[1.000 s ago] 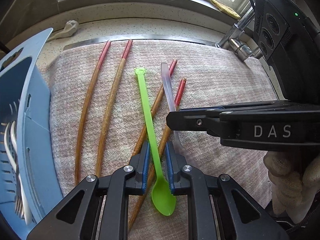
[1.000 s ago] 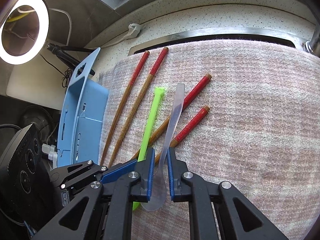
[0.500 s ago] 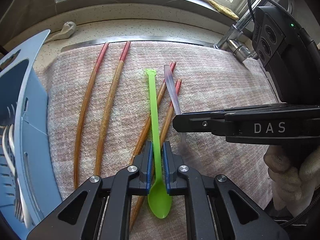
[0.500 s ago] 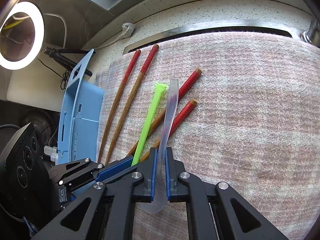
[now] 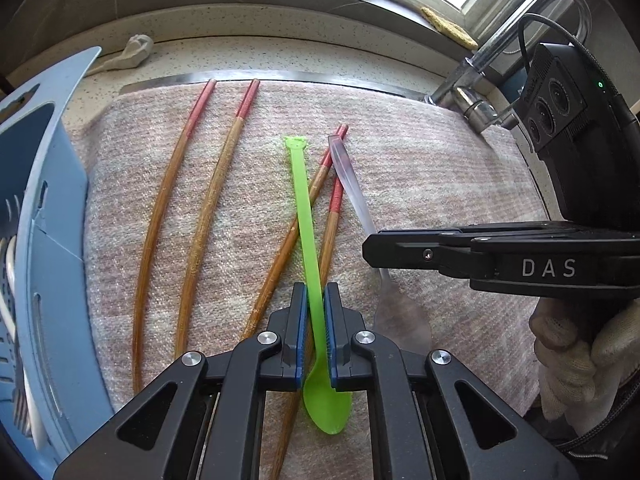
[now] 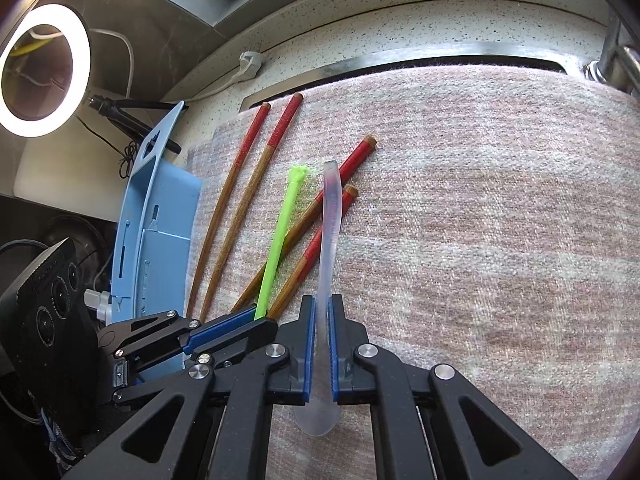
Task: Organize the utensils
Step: 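Close the left tool on the clear plastic spoon's handle, then carry the clear plastic spoon into the blue drainer and open the left tool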
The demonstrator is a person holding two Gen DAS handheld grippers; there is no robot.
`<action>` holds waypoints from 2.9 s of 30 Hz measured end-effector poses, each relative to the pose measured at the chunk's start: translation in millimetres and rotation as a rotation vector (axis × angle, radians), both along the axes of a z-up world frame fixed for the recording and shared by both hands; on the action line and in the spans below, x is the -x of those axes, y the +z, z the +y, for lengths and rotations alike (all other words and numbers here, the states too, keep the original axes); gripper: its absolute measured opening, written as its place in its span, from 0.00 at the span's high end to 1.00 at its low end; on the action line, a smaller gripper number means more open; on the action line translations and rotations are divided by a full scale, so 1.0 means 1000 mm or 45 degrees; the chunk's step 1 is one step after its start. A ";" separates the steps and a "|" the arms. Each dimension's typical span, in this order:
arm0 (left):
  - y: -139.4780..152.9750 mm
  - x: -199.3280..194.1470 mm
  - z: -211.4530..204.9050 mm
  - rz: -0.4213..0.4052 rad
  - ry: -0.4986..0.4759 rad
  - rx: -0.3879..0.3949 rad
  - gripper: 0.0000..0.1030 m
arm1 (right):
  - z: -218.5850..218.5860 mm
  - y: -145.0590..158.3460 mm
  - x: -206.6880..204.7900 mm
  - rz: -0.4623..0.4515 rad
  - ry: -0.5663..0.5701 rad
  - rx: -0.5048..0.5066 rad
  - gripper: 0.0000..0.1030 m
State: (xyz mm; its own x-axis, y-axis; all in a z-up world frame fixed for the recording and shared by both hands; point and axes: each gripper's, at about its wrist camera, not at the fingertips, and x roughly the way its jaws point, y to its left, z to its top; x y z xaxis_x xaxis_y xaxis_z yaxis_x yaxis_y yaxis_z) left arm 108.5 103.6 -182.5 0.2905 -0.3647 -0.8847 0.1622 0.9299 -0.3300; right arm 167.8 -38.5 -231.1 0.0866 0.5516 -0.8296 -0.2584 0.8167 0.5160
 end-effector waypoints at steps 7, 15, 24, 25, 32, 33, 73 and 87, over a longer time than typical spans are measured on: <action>-0.001 -0.007 0.005 0.004 0.041 0.033 0.93 | 0.001 0.000 0.003 -0.004 0.000 0.002 0.95; 0.000 -0.013 0.019 0.000 0.104 0.074 0.90 | -0.002 -0.002 0.003 0.002 -0.015 0.003 0.95; 0.005 -0.011 0.022 -0.014 0.097 0.055 0.92 | -0.003 -0.002 0.003 0.004 -0.022 0.000 0.95; 0.006 -0.010 0.022 -0.019 0.097 0.050 0.93 | -0.003 -0.003 0.003 0.004 -0.022 -0.001 0.95; 0.006 -0.005 0.025 -0.025 0.067 0.007 0.95 | -0.001 -0.004 0.001 0.000 -0.015 0.006 0.94; 0.006 -0.006 0.023 -0.021 0.064 -0.005 0.94 | -0.001 -0.004 0.001 0.002 -0.015 0.004 0.94; 0.032 0.005 -0.015 -0.125 -0.042 0.002 0.95 | -0.043 0.025 0.011 -0.073 -0.117 -0.042 0.95; 0.094 0.038 0.070 -0.294 0.149 0.007 0.95 | 0.009 0.090 0.016 -0.184 -0.003 -0.197 0.95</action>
